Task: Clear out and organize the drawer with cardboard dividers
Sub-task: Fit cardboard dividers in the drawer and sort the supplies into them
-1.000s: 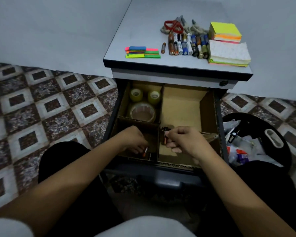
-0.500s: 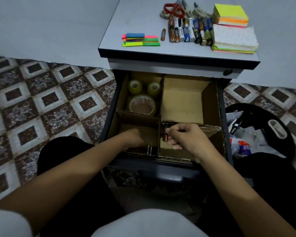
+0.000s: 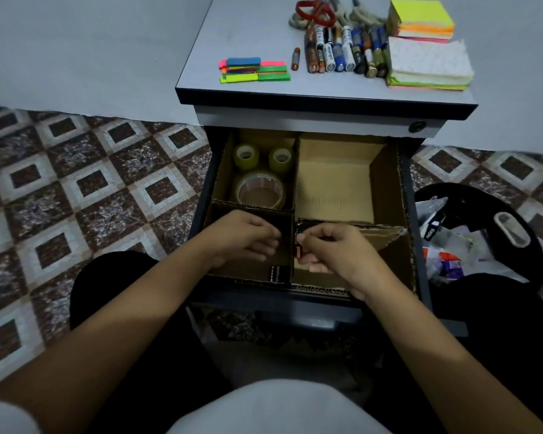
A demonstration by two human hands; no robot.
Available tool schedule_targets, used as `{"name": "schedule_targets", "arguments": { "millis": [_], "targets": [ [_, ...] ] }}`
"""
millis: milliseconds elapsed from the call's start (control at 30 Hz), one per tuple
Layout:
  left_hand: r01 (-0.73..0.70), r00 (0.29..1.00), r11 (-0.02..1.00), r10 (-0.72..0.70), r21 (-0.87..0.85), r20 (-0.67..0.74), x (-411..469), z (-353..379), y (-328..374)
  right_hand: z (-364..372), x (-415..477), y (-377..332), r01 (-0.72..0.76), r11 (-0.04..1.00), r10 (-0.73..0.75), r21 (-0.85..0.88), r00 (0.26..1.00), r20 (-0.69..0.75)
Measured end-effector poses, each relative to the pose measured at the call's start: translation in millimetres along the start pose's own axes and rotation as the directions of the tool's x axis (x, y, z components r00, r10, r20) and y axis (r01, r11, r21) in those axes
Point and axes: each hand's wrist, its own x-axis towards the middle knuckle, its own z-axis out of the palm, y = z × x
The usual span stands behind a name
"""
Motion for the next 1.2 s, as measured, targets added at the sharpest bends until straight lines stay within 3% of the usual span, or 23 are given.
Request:
{"name": "schedule_targets", "arguments": {
  "millis": [167, 367, 467, 533, 633, 700, 767, 1067, 1200],
  "targets": [
    [-0.059, 0.996, 0.980, 0.069, -0.189, 0.049, -10, 6, -1, 7, 2, 1, 0.016, 1.000, -0.016, -0.018, 0.999, 0.029],
    [-0.072, 0.995, 0.978, 0.083, -0.198, 0.047, -11, 8, -3, 10, 1, 4, 0.007, 1.000, -0.008, 0.013, 1.000, 0.024],
    [-0.069, 0.997, 0.985, 0.071, -0.158, 0.005, -8, 5, -3, 3, -2, 3, 0.039, 0.991, -0.046, -0.129, 0.997, -0.054],
    [-0.037, 0.999, 0.995, 0.035, -0.090, -0.033, -4, 1, -3, -9, -4, 1, 0.093, 0.917, -0.172, -0.389, 0.970, -0.173],
    [0.044, 0.997, 0.992, -0.036, 0.122, -0.065, 5, -3, -7, -31, -8, 2, 0.152, 0.714, -0.423, -0.683, 0.872, -0.248],
    [0.105, 0.993, 0.964, -0.090, 0.244, -0.070, 11, -2, -12, -49, -3, 10, 0.126, 0.551, -0.560, -0.825, 0.789, -0.253],
    [0.138, 0.990, 0.932, -0.122, 0.335, -0.067, 18, 1, -17, -67, 4, 22, 0.055, 0.470, -0.594, -0.881, 0.758, -0.270],
    [0.135, 0.990, 0.915, -0.144, 0.379, -0.005, 23, 7, -24, -79, 13, 53, -0.062, 0.461, -0.545, -0.885, 0.767, -0.338],
    [0.099, 0.995, 0.861, -0.090, 0.499, -0.042, 28, 2, -27, -79, 14, 55, -0.070, 0.461, -0.549, -0.884, 0.761, -0.346]
  ]
}}
